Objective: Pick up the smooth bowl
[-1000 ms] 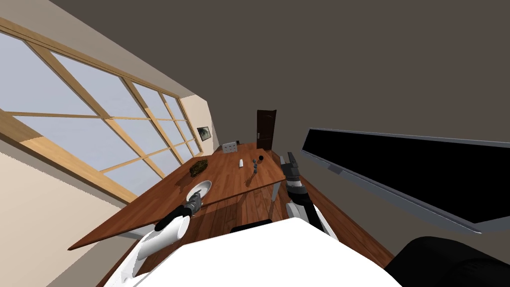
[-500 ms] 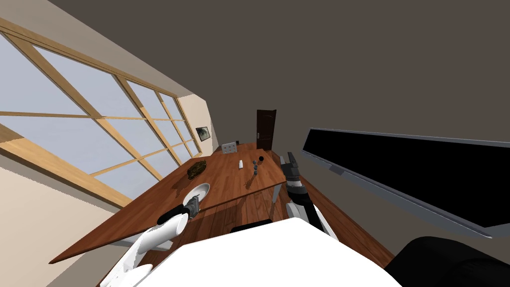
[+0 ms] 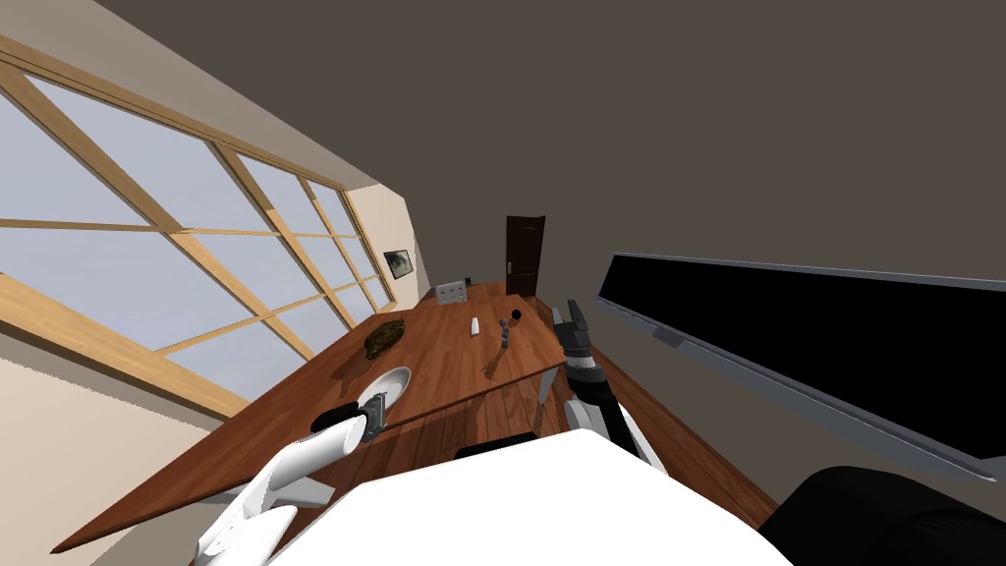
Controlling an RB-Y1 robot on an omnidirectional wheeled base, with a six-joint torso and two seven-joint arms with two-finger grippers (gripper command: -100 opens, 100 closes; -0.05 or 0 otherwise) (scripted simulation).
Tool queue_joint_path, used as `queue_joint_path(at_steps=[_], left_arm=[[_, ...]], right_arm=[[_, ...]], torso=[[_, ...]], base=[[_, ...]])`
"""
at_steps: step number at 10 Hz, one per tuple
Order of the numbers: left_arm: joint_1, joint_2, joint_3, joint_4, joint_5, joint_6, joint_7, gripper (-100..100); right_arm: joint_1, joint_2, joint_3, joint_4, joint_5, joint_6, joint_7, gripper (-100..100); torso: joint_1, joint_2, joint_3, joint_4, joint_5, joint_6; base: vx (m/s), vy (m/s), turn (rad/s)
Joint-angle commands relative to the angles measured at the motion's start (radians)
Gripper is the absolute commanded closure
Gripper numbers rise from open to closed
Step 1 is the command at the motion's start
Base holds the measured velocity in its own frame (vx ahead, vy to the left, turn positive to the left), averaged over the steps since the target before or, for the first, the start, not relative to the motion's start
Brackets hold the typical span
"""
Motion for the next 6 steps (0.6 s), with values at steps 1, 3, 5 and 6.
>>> queue_joint_path(at_steps=[1, 3, 5, 6], left_arm=[[-0.016, 0.03, 0.002, 0.033, 0.014, 0.04, 0.005, -100], [-0.016, 0.034, 0.003, 0.038, 0.019, 0.035, 0.002, -100], [-0.025, 0.024, -0.001, 0.073, 0.011, 0.01, -0.002, -100], [-0.029, 0.019, -0.003, 0.09, 0.007, -0.004, -0.005, -100]], right_arm=[[0.0, 0.0, 0.0, 0.0, 0.0, 0.0, 0.0, 0], [0.0, 0.0, 0.0, 0.0, 0.0, 0.0, 0.0, 0], [0.0, 0.0, 0.0, 0.0, 0.0, 0.0, 0.0, 0], [0.0, 0.0, 0.0, 0.0, 0.0, 0.0, 0.0, 0]], torso=[[0.0, 0.0, 0.0, 0.0, 0.0, 0.0], [0.0, 0.001, 0.0, 0.0, 0.0, 0.0], [-0.001, 0.003, 0.002, 0.001, 0.0, 0.0], [0.0, 0.002, 0.001, 0.0, 0.0, 0.0]], base=[[0.042, 0.0, -0.013], [0.027, 0.004, -0.003], [0.01, 0.009, -0.003], [0.032, 0.032, -0.011]])
